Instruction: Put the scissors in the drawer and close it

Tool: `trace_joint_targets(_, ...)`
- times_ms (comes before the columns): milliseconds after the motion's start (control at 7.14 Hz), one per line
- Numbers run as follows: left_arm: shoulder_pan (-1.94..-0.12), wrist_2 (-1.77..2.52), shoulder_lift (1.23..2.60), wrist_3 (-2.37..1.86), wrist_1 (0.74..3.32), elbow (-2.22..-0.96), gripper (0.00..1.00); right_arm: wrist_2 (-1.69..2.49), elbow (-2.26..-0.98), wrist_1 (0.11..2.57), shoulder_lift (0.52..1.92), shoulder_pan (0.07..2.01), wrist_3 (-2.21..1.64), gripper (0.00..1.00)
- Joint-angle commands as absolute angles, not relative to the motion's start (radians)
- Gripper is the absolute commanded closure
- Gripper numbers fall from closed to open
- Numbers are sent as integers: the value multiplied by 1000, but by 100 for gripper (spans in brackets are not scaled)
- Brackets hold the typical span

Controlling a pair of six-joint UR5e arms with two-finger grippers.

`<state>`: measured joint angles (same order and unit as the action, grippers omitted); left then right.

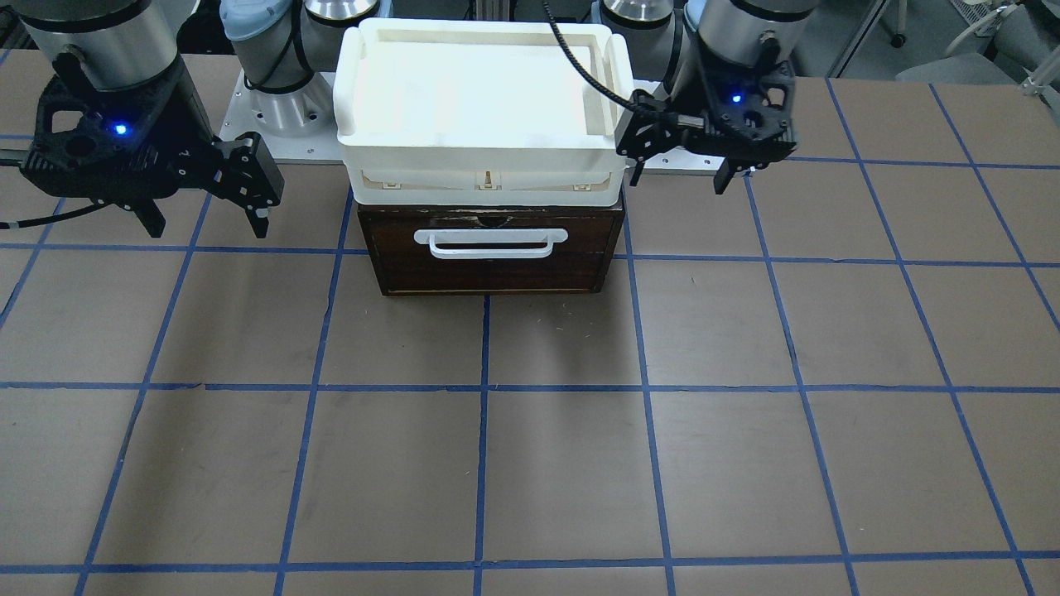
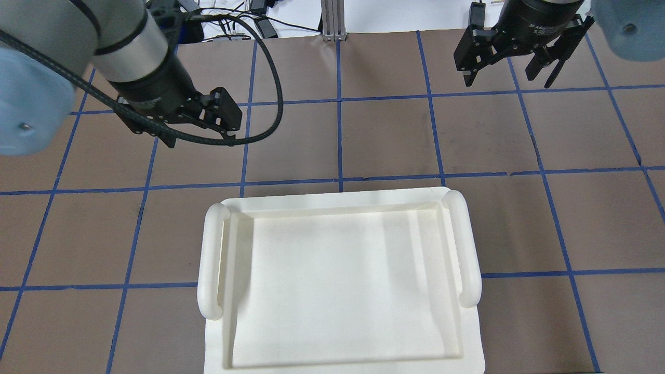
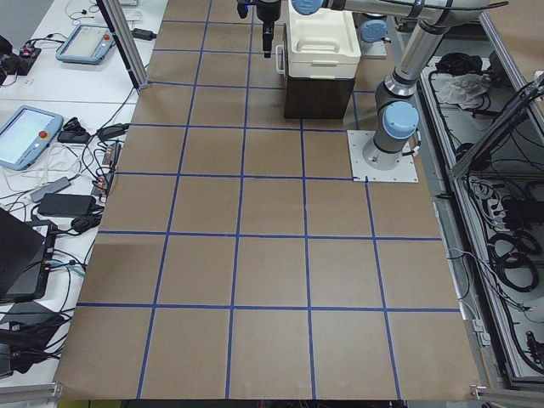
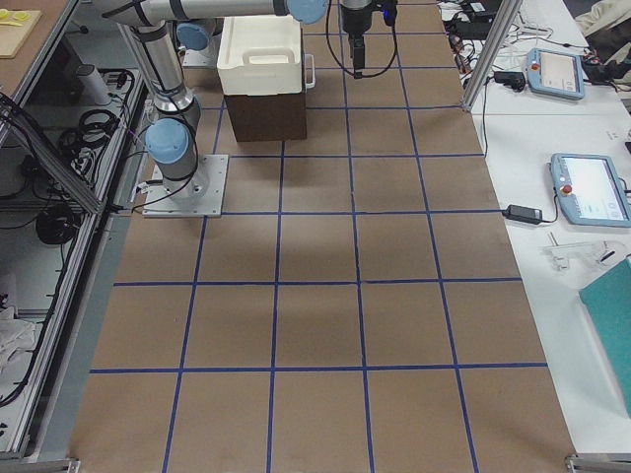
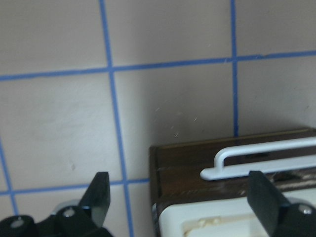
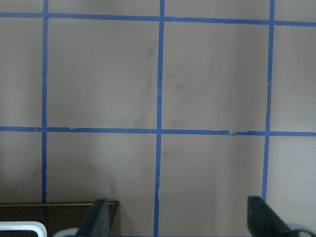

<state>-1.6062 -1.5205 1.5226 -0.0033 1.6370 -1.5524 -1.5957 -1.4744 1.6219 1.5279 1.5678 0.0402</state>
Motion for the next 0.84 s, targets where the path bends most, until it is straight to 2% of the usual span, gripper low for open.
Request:
trace_joint_targets(0, -1562, -1514, 1551, 17, 1651, -1496, 1, -1595, -1479, 1621, 1526, 1568, 41, 0)
trace_joint_targets(701, -1563, -1529, 1549, 61, 1590, -1502, 0, -1586, -1480, 1621, 1529, 1568, 43, 0)
